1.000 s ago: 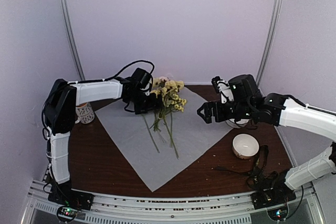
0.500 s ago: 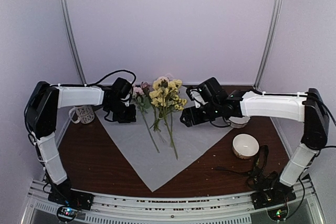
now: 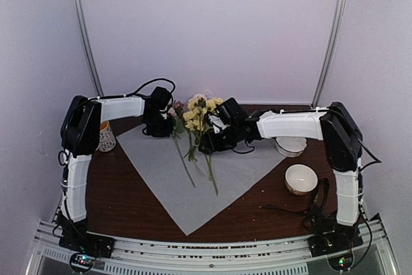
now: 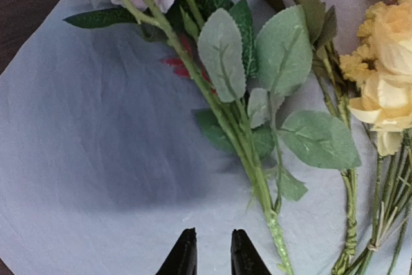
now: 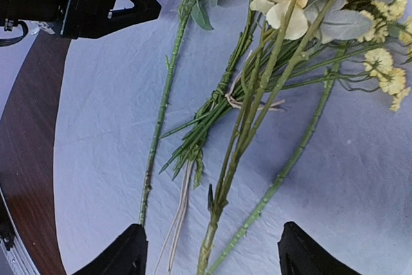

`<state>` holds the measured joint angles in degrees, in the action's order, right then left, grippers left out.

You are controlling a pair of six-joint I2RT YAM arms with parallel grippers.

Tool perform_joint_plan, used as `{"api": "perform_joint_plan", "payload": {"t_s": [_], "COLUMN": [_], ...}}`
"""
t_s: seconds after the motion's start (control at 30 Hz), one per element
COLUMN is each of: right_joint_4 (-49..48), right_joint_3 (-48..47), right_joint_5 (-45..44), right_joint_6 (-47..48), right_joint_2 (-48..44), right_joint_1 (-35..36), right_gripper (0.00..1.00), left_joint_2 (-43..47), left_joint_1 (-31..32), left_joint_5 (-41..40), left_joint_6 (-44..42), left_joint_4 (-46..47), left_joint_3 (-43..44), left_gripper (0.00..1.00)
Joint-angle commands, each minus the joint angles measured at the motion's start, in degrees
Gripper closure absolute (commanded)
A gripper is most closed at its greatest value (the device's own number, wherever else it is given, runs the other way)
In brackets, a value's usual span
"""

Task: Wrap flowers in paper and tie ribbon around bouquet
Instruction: Adjust the fake flower on the flattened wrapping paper.

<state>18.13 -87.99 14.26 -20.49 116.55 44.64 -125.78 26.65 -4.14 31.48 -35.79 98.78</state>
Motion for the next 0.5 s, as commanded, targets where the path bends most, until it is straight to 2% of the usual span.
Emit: {"api": "perform_joint_plan", "payload": {"t_s": [0.0, 0.07, 0.17, 0.27, 0.47], "right_joint_4": [-2.2, -3.7, -5.9, -9.3, -19.3], "right_joint_3": [-5.6, -8.2, -11.1, -11.5, -9.1], "right_joint_5": [3.3, 5.4, 7.3, 8.3, 9.5], "right_joint_6": [-3.0, -4.5, -7.2, -10.0, -15.3], "right_joint_2": [6.1, 9.0, 11.5, 11.7, 9.9], "right_joint_1": [-0.2, -0.3, -0.9, -1.5, -1.4], "right_gripper": [0.35, 0.49, 0.77, 0.99, 1.00], "left_joint_2": [-4.7, -5.5, -5.7, -5.6, -5.8], "left_joint_1": [0.0, 0.0, 0.6, 1.9, 2.8], "left_joint_5": [-2.2, -0.8, 2.5, 2.8, 1.1], "left_joint_6": [-1.3, -1.5, -2.7, -4.6, -6.0], "left_joint_4": [-4.7, -3.2, -0.1, 1.1, 1.6], "left_joint_3": [4.0, 4.0, 2.9, 2.6, 3.6], "left_gripper": [0.79, 0.79, 0.79, 0.79, 0.78]}}
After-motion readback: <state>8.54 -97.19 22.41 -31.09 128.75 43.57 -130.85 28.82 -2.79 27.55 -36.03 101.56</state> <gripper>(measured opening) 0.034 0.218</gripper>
